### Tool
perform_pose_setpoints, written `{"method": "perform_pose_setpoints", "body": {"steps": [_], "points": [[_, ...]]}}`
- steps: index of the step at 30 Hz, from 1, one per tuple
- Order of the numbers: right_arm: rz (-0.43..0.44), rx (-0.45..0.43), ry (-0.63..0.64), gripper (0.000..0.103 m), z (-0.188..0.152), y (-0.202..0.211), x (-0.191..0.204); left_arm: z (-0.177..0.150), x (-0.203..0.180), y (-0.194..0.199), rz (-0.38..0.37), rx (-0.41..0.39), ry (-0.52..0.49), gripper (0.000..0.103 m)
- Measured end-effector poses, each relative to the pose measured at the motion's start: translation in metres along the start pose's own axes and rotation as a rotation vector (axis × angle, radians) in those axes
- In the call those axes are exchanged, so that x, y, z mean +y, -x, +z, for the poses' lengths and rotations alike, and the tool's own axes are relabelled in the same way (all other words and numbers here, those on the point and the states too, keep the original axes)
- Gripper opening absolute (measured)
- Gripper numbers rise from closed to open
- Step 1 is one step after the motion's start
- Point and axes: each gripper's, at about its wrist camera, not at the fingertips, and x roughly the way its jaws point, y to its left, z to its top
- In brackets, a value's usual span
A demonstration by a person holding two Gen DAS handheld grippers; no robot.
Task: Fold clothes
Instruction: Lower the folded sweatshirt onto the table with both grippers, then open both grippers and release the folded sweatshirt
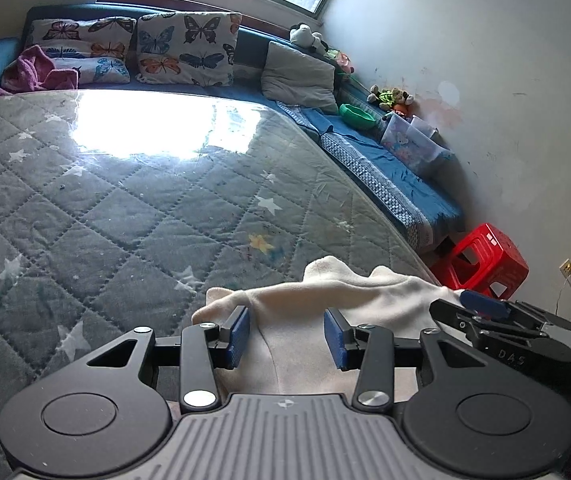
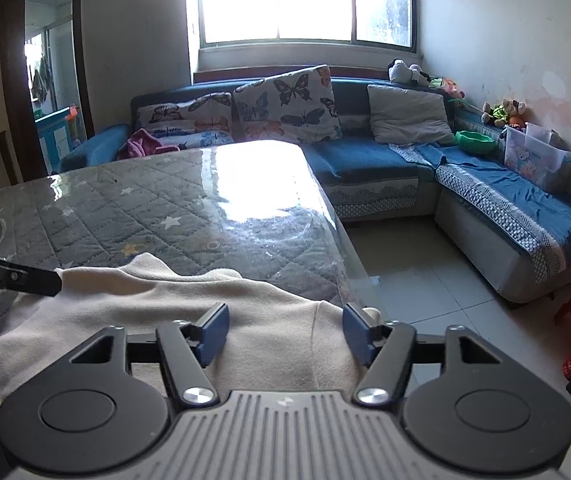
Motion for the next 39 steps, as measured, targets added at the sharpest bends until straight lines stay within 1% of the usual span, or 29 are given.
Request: {"method": "perform_pose_setpoints", "body": {"steps": [2,6,9,11,13,17,18,20,22,23,25,31,33,39], "points": [[0.001,-0.008,0.001,0.071,-0.001,0.005,0.001,-0.002,-0.002,0.004,0.0,-0.004,-0.012,0.05],[-0.003,-0.015,0.009,0.072,-0.005,0.015,0.005,-0.006,-0.006,0.011,0.005,-0.012,-0.028,0.055],[-0.008,-0.02,0.011,0.075,-0.01,0.022,0.008,-0.009,-0.009,0.017,0.014,-0.02,-0.04,0.059],[-0.012,-0.026,0.011,0.08,-0.013,0.028,0.01,-0.011,-0.011,0.021,0.017,-0.023,-0.048,0.062],[-0.017,-0.035,0.008,0.082,-0.015,0.033,0.012,-0.015,-0.012,0.023,0.023,-0.024,-0.056,0.067],[-0.023,-0.048,0.001,0.086,-0.02,0.044,0.019,-0.023,-0.014,0.029,0.028,-0.026,-0.073,0.071],[-0.028,-0.051,0.004,0.087,-0.022,0.046,0.02,-0.024,-0.015,0.03,0.03,-0.028,-0.078,0.073],[-0.042,-0.059,0.01,0.095,-0.025,0.051,0.023,-0.027,-0.016,0.033,0.033,-0.035,-0.086,0.078],[-0.05,-0.071,0.017,0.097,-0.027,0.056,0.027,-0.03,-0.017,0.038,0.036,-0.044,-0.093,0.082],[-0.052,-0.077,0.018,0.1,-0.028,0.058,0.029,-0.031,-0.018,0.041,0.037,-0.049,-0.096,0.083],[-0.057,-0.088,0.022,0.103,-0.031,0.063,0.032,-0.033,-0.019,0.045,0.039,-0.059,-0.104,0.089],[-0.066,-0.125,0.021,0.103,-0.035,0.078,0.041,-0.04,-0.021,0.059,0.047,-0.088,-0.115,0.101],[-0.066,-0.133,0.015,0.103,-0.036,0.082,0.043,-0.042,-0.021,0.062,0.047,-0.096,-0.114,0.103],[-0.064,-0.151,-0.018,0.103,-0.041,0.094,0.049,-0.05,-0.016,0.072,0.063,-0.107,-0.108,0.103]]}}
